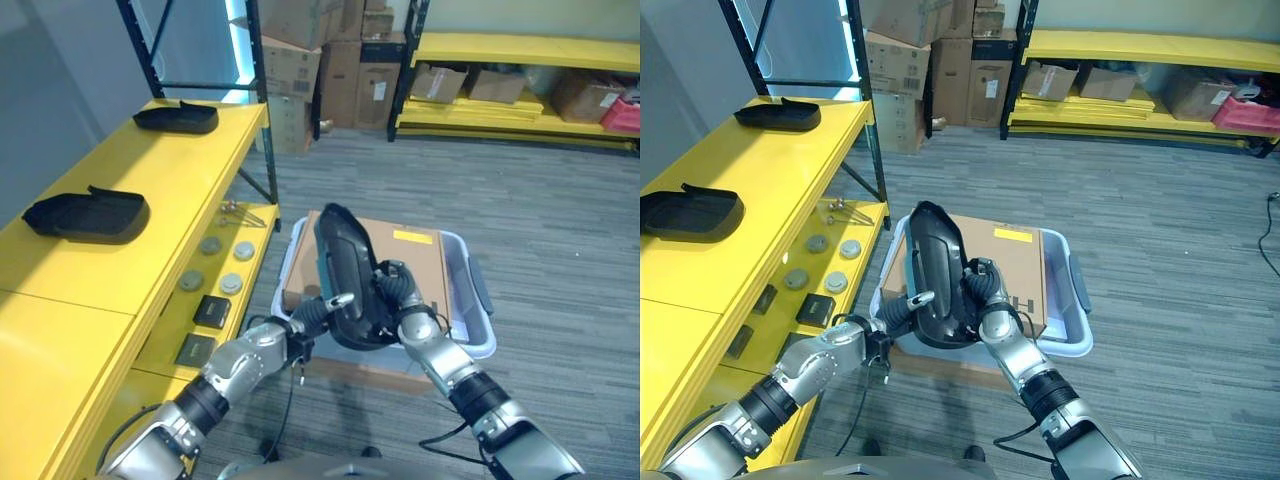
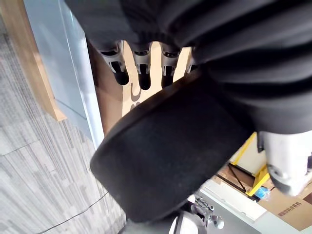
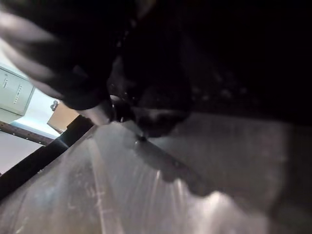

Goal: Move parts from the plastic box to the shelf.

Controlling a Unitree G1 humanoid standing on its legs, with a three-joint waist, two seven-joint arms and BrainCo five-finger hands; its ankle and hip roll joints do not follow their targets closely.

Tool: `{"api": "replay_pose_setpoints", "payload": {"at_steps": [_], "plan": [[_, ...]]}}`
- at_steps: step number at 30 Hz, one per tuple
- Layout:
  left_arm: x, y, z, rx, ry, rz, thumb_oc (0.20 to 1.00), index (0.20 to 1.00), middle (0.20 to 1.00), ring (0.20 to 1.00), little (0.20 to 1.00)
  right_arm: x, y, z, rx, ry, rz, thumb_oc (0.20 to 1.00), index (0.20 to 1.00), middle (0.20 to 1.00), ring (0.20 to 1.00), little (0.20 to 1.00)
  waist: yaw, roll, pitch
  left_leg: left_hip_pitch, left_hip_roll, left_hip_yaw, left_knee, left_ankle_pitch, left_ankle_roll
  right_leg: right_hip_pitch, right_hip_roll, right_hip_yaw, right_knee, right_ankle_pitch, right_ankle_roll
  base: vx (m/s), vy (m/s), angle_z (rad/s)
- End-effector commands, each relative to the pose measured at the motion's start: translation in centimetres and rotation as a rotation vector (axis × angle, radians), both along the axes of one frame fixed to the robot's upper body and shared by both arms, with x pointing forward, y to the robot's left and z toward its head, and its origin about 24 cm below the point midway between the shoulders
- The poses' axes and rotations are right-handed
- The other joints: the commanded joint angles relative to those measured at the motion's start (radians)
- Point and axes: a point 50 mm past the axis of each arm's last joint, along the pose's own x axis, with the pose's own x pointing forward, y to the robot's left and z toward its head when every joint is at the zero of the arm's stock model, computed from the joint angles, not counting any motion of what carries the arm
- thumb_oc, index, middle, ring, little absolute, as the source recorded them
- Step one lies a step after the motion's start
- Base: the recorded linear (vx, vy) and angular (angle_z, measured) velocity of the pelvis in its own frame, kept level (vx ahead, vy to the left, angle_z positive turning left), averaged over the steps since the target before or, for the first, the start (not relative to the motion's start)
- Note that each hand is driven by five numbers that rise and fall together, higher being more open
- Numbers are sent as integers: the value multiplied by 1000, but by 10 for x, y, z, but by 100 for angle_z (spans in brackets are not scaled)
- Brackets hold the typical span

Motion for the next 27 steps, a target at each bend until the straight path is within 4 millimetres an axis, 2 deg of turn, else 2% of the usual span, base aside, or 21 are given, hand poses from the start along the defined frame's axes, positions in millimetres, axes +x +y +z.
{"api": "replay_pose_setpoints", "payload": {"at_steps": [1, 4, 5, 6, 19, 26, 27], "plan": [[8, -40, 15, -20, -75, -118, 1000, 1000, 1000, 1000, 1000, 24, 34, 34, 37, -134, 125, 200, 200, 200, 200, 200, 25, 8, -37, 46, 33, 16, 30, -130, -7, -5, -14, -20, -5, -61, 61, 0, 0, 0], [8, -42, 15, -28, -80, -111, 1000, 1000, 1000, 1000, 1000, 25, 37, 35, 42, -134, 131, 200, 200, 200, 200, 200, 25, 9, -36, 45, 32, 16, 30, -130, -7, -6, -14, -20, -5, -61, 61, 0, 0, 0], [8, -42, 15, -34, -85, -108, 573, 573, 573, 573, 573, 25, 39, 35, 45, -134, 133, 200, 200, 200, 200, 200, 25, 9, -36, 46, 32, 15, 30, -130, -7, -5, -14, -20, -5, -61, 60, 0, 0, 0], [8, -44, 16, -51, -93, -100, 200, 200, 200, 200, 200, 25, 41, 36, 48, -134, 135, 200, 200, 200, 200, 200, 25, 10, -35, 46, 32, 16, 29, -130, -7, -4, -14, -20, -5, -61, 60, 0, 0, 0], [11, -45, 22, -61, -149, -68, 200, 200, 200, 200, 200, 26, 49, 37, 94, -134, 132, 200, 200, 200, 200, 200, 35, 9, -32, 51, 31, 7, 27, -129, -8, 3, -13, -25, -5, -63, 59, 0, 0, 0], [19, -41, 29, -1, -259, 19, 200, 200, 200, 200, 200, 25, 52, 33, 115, -118, 128, 200, 200, 200, 200, 200, 41, 7, -32, 53, 29, 2, 28, -130, -7, 8, -13, -27, -5, -64, 57, 0, 0, 0], [21, -39, 30, 18, -283, 44, 200, 200, 200, 200, 200, 25, 52, 33, 121, -118, 119, 564, 564, 564, 564, 564, 42, 6, -33, 52, 29, 0, 29, -129, -7, 9, -12, -27, -5, -64, 57, 0, 0, 0]]}}
